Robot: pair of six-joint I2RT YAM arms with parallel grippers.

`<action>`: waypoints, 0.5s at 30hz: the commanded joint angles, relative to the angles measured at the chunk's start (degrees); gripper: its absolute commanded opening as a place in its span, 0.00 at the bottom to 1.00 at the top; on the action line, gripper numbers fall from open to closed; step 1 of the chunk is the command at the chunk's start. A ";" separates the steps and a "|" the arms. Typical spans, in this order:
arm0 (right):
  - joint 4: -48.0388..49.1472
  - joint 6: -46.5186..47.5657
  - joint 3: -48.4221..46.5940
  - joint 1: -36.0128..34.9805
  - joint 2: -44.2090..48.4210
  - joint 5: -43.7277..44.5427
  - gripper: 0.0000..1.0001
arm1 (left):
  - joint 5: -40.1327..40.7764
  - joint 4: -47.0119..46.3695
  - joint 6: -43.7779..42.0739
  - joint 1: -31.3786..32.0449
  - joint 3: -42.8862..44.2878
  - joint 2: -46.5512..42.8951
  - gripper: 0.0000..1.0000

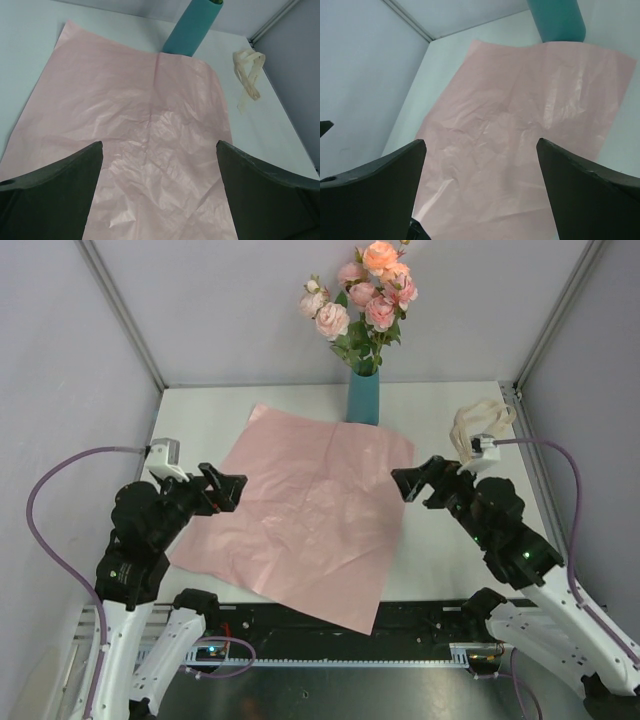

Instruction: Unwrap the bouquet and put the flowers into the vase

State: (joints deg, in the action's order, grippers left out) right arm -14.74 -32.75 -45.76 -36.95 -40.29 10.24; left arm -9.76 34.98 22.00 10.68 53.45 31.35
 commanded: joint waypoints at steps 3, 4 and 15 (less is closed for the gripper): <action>-8.29 -1.07 -0.77 -0.34 4.28 1.56 0.99 | -1.40 -1.49 -0.40 -0.31 -1.55 0.00 1.00; -8.90 -1.25 -0.80 -0.33 4.62 2.08 0.99 | -1.32 -1.58 -0.39 -0.31 -1.70 -0.16 1.00; -9.84 -1.74 -0.82 -0.39 6.72 3.93 0.99 | -0.86 -2.13 0.60 -0.28 -2.40 -2.42 1.00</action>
State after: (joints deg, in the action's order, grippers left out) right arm -24.25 -33.71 -45.76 -37.06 -34.63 12.67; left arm -9.74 34.79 22.09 10.68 51.31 29.89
